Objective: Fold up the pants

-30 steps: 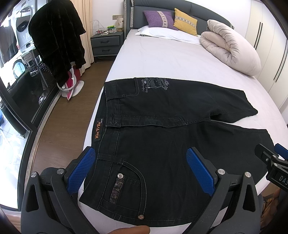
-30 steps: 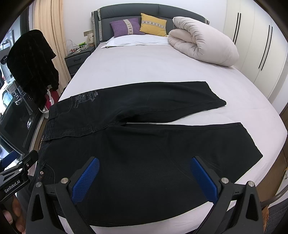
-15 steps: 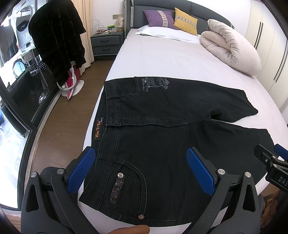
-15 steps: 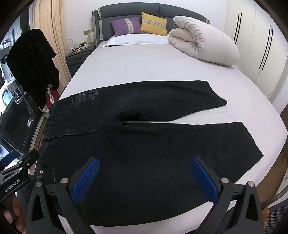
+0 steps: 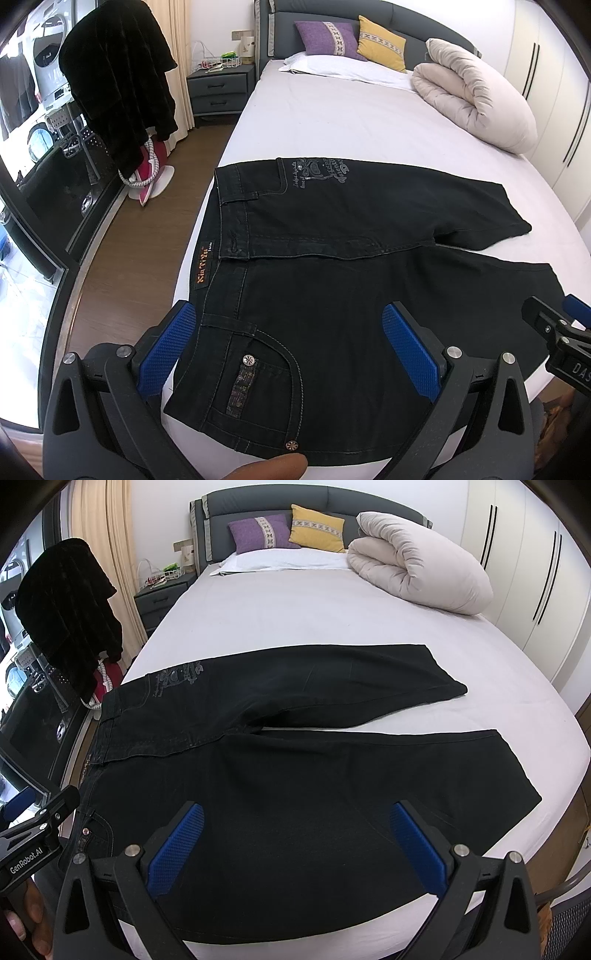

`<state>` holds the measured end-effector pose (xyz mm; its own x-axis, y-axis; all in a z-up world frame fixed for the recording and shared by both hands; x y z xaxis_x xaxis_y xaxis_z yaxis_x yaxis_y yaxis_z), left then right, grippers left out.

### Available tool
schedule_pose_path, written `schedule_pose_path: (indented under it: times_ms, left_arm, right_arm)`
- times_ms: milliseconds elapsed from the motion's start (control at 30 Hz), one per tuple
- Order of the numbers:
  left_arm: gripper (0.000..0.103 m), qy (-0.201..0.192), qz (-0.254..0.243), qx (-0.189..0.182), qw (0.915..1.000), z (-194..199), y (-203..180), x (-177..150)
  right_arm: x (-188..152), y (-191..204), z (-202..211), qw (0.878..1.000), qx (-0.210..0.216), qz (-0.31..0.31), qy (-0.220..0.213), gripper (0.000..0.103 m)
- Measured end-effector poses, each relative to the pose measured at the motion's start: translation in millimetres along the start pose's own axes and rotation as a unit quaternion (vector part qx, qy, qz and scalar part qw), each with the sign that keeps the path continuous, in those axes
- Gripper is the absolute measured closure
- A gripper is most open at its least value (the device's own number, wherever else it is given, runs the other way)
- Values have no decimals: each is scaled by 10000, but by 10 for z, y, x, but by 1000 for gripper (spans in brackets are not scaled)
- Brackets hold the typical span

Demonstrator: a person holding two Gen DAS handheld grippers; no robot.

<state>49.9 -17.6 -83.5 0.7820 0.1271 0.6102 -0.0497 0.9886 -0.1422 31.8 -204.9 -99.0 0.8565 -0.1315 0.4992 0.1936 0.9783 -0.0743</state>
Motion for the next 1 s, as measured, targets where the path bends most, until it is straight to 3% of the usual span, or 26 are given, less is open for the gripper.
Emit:
schedule_pose_path:
  times_ms: [233,433,600,733,867,1000]
  left_arm:
    - [0,-5,-24,-54,10000,-16,11,0]
    - [0,153,35,-562,9983,-144,31,26]
    - [0,386,-122,-1136,9927,-365,-32,28]
    - [0,701,-248,-1042,9918,-605,4,72]
    - [0,403,-253,-1072,9931,-766,190,495]
    - [0,197,-967,-1340,9861,-1160,311,1229]
  right_arm:
    - [15,5,-51,10000,14,30,47,0]
    - [52,16,-109,9999,90,95,61,0]
    - [141,74,-174,9981,554,265,4,0]
    - [291,127,-233,9945,929,453,-162,0]
    - [496,164,-357,9890,1203,803,-317,0]
    - [658,240,-553,9785,1575,1296,-290,11]
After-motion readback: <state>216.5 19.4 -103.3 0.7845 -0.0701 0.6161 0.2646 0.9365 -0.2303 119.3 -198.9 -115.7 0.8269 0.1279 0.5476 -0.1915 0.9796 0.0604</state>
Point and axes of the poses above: each gripper's, at about its wrist camera, not at the fingertips, and z roughly against the way its jaws point, y to its left, x to its top, the point moved 6 cm from there along -z, roughly the way its jaws point, and after that the axes turned 7 degrees about -x, right-handed, at the moved point
